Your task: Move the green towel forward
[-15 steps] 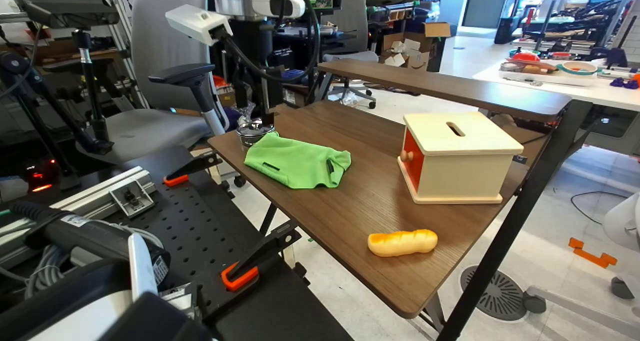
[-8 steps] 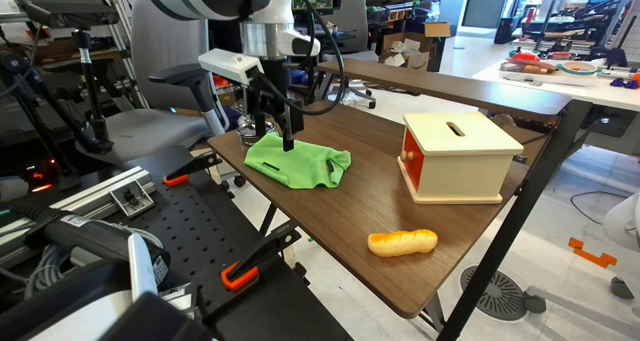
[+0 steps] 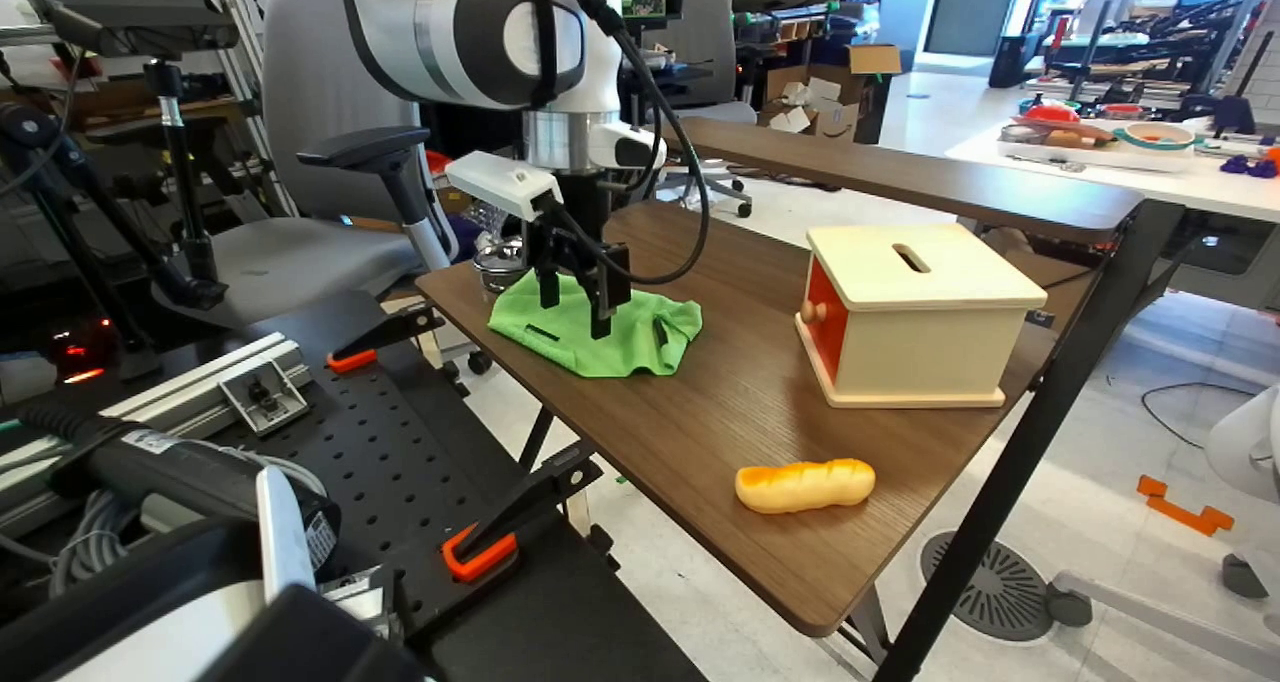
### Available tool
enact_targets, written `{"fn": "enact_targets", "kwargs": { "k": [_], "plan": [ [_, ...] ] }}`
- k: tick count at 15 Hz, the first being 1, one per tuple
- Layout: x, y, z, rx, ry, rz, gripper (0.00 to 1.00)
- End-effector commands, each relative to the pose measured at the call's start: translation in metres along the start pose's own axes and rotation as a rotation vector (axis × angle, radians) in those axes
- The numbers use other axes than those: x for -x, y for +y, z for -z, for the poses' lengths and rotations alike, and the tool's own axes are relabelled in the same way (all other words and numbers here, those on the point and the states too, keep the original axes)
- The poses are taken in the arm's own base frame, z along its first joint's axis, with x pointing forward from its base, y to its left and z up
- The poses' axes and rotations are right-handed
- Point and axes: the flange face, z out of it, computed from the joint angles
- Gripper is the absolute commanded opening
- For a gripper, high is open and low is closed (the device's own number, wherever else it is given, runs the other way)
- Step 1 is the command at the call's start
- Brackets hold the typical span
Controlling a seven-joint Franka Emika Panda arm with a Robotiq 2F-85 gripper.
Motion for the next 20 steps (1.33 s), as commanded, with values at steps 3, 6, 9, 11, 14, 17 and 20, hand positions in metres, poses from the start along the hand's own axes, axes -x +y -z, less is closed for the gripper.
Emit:
{"fn": "enact_targets", "kwargs": {
  "k": [3, 6, 9, 11, 14, 17, 20],
  "plan": [
    [-0.028, -0.008, -0.027, 0.021, 0.013, -0.003, 1.0],
    [-0.042, -0.015, -0.035, 0.023, 0.016, 0.002, 1.0],
    [-0.059, -0.022, -0.037, 0.021, 0.034, 0.007, 1.0],
    [-0.074, -0.024, -0.038, 0.021, 0.049, 0.007, 1.0],
    [-0.096, -0.027, -0.039, 0.019, 0.07, 0.004, 1.0],
    [-0.12, -0.03, -0.039, 0.022, 0.089, 0.0, 1.0],
    [-0.142, -0.038, -0.034, 0.022, 0.097, -0.003, 1.0]
  ]
}}
